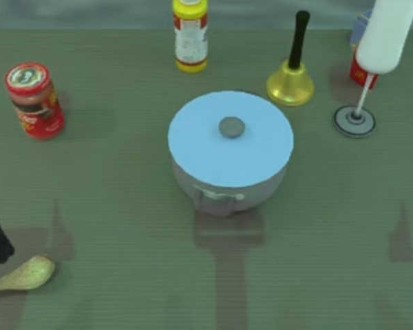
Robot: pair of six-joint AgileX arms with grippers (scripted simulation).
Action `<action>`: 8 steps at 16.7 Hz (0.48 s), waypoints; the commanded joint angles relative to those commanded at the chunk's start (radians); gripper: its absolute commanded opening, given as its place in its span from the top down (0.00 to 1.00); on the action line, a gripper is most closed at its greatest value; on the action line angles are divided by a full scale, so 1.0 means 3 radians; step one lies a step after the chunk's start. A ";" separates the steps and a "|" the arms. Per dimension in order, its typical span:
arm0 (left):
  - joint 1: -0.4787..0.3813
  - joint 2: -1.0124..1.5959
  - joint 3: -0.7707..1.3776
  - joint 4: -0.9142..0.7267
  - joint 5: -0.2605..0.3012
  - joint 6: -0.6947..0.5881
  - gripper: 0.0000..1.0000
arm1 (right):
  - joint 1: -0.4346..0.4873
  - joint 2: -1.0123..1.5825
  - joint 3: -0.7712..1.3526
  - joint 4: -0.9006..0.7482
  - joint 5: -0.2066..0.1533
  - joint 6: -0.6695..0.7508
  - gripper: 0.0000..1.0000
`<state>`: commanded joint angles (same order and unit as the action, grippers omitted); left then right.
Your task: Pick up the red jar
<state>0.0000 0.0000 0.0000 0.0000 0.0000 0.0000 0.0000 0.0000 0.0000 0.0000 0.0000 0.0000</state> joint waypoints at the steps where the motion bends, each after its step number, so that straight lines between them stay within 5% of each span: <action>1: 0.0000 0.0000 0.0000 0.0000 0.0000 0.0000 0.00 | 0.0000 0.0000 0.0000 0.0000 0.0000 0.0000 0.00; 8: -0.0053 0.0655 0.0517 -0.0476 0.0050 0.0081 0.00 | 0.0000 0.0000 0.0000 0.0000 0.0000 0.0000 0.00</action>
<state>-0.0160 0.1965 0.1551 -0.1429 0.0151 0.0242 0.0000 0.0000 0.0000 0.0000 0.0000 0.0000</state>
